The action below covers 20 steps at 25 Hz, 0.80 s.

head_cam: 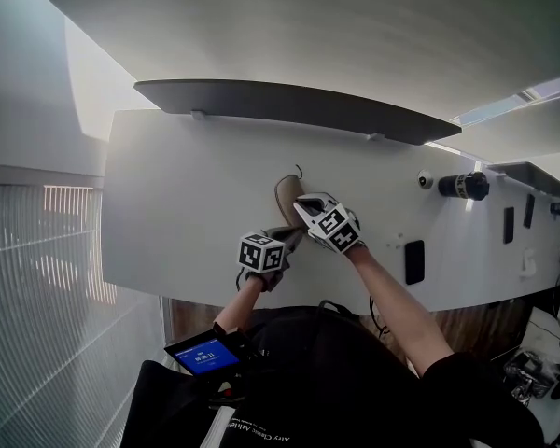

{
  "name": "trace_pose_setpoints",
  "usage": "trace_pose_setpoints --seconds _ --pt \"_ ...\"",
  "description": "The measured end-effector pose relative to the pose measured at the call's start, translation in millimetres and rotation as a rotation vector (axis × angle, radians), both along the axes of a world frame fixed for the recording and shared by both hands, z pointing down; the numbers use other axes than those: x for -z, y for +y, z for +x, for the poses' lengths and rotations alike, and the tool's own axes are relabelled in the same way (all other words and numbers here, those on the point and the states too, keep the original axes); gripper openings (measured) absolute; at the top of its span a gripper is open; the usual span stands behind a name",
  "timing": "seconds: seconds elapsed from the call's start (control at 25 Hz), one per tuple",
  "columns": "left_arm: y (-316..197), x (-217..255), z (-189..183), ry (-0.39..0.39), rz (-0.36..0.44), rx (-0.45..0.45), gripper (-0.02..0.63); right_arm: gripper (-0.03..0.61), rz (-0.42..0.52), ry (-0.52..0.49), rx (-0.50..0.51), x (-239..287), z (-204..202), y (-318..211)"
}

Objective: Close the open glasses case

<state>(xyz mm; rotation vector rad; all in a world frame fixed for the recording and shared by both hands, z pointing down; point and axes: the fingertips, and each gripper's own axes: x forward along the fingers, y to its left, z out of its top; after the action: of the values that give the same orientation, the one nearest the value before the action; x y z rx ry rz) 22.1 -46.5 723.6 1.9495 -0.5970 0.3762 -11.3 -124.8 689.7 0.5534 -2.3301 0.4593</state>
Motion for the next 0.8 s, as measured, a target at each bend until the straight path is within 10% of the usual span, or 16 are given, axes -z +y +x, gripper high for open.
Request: trace_pose_setpoints --seconds 0.8 --pt "5 -4 -4 -0.043 0.015 -0.027 0.005 0.006 0.136 0.188 0.171 -4 16 23"
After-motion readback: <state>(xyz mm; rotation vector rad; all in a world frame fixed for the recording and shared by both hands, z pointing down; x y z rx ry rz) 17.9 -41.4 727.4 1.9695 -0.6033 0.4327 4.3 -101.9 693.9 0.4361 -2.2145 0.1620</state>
